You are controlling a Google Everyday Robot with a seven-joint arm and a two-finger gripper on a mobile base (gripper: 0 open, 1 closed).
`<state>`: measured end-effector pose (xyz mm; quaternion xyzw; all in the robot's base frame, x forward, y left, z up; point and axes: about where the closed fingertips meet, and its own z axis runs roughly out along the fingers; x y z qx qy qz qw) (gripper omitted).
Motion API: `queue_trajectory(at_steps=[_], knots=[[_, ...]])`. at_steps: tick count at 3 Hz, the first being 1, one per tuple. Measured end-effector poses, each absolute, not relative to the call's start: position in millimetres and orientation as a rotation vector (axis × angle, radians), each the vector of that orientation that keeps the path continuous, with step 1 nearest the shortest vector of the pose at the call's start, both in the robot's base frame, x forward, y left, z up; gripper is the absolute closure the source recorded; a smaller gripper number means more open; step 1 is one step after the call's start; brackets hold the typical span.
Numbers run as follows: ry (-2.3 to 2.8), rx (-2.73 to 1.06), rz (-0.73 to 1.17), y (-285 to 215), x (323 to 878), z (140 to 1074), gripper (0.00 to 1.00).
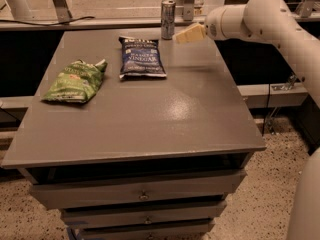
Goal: Knock redbull can over
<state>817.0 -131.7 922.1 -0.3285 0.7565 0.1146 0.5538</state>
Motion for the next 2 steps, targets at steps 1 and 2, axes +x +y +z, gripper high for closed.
queue_trajectory(at_steps=[1, 2], knots=[[1.746, -0.626, 0.323, -128.6, 848.1, 921.7, 0.00], [1.708, -0.553, 0.370, -116.1, 876.9, 914.0, 0.00]])
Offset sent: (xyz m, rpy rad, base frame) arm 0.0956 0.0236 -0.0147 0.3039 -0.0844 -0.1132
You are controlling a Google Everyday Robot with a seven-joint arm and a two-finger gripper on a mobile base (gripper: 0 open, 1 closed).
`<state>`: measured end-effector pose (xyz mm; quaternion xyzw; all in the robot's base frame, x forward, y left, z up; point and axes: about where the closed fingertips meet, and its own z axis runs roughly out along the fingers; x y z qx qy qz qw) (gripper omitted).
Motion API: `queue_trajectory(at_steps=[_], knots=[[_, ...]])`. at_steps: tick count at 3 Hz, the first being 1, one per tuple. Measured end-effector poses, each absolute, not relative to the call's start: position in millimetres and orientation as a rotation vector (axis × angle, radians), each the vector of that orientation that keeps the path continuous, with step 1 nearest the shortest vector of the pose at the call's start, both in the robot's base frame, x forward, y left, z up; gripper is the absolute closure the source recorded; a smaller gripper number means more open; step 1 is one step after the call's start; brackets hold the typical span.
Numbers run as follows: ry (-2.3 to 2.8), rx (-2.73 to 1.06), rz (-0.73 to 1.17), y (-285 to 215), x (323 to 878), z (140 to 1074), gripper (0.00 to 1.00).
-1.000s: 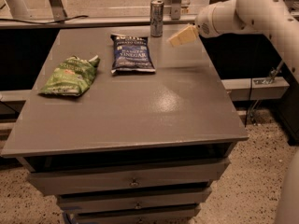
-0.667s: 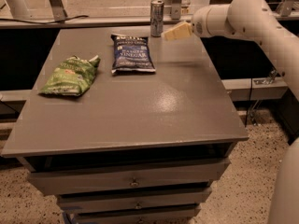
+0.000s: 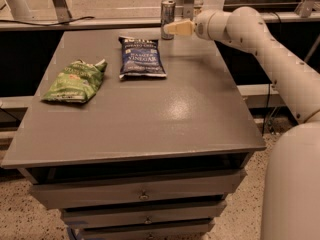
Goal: Knock redbull can over
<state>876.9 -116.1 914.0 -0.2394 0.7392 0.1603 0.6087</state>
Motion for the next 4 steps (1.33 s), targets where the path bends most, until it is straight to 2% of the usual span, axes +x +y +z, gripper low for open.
queue_trajectory(at_steps=[3, 4], knots=[[1.660, -0.537, 0.510, -67.0, 934.4, 893.3, 0.00], [1.652, -0.543, 0.519, -57.9, 943.1, 891.2, 0.17]])
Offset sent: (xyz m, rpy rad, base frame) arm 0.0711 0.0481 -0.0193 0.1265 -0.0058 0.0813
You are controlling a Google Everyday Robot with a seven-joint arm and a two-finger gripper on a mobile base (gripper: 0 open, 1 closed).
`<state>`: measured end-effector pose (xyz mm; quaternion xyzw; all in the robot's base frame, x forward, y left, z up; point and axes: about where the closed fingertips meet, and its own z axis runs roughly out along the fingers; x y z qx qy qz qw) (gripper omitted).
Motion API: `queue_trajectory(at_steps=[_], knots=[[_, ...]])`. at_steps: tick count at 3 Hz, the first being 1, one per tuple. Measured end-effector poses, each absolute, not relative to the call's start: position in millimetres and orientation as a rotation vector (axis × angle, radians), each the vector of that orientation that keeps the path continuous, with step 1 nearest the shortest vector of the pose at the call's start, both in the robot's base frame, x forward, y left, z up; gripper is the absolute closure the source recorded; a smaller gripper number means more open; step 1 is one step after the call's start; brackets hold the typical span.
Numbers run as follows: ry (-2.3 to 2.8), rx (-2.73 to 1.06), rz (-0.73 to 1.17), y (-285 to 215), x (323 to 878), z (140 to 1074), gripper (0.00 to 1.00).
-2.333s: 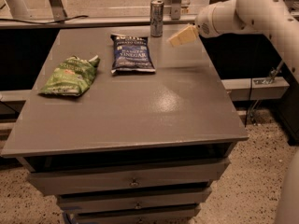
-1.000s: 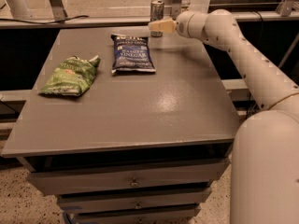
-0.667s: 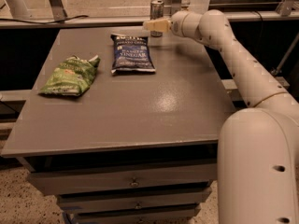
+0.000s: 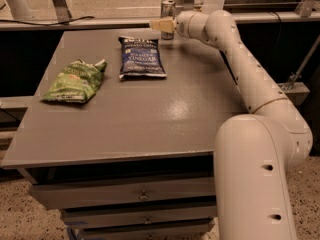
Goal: Knock redbull can over
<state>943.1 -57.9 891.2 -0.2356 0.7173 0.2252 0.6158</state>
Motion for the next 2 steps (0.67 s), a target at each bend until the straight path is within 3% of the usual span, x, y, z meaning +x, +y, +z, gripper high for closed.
queue_trajectory(at_steps=[2], knots=[[1.656, -0.540, 0.495, -71.0, 943.7, 889.8, 0.64]])
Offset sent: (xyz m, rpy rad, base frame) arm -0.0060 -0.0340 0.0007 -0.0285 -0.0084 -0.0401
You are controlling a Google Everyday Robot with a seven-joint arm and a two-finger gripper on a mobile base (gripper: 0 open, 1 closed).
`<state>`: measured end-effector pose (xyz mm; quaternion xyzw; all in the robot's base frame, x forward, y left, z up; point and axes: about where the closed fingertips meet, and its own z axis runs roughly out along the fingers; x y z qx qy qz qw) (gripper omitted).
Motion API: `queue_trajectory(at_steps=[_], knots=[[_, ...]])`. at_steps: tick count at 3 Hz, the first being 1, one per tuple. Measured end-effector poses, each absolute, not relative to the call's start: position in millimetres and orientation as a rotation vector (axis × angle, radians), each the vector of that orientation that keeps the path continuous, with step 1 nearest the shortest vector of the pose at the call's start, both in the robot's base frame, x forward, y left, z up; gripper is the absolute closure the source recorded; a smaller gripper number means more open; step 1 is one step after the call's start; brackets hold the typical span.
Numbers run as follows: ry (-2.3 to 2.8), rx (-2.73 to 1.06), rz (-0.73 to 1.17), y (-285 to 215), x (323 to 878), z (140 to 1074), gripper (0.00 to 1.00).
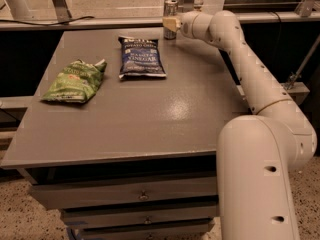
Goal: Knock redbull can over
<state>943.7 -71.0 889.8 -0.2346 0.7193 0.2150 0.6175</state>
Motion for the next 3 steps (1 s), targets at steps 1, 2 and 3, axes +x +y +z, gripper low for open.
queue_trajectory(at_steps=[1, 2, 3], knots=[[1.665, -0.542, 0.472, -84.0, 938.0, 891.5, 0.87], [1.657, -0.559, 0.455, -94.7, 923.9, 905.9, 1.00], [1.660, -0.597, 0.449, -104.5, 897.1, 924.0, 1.00]])
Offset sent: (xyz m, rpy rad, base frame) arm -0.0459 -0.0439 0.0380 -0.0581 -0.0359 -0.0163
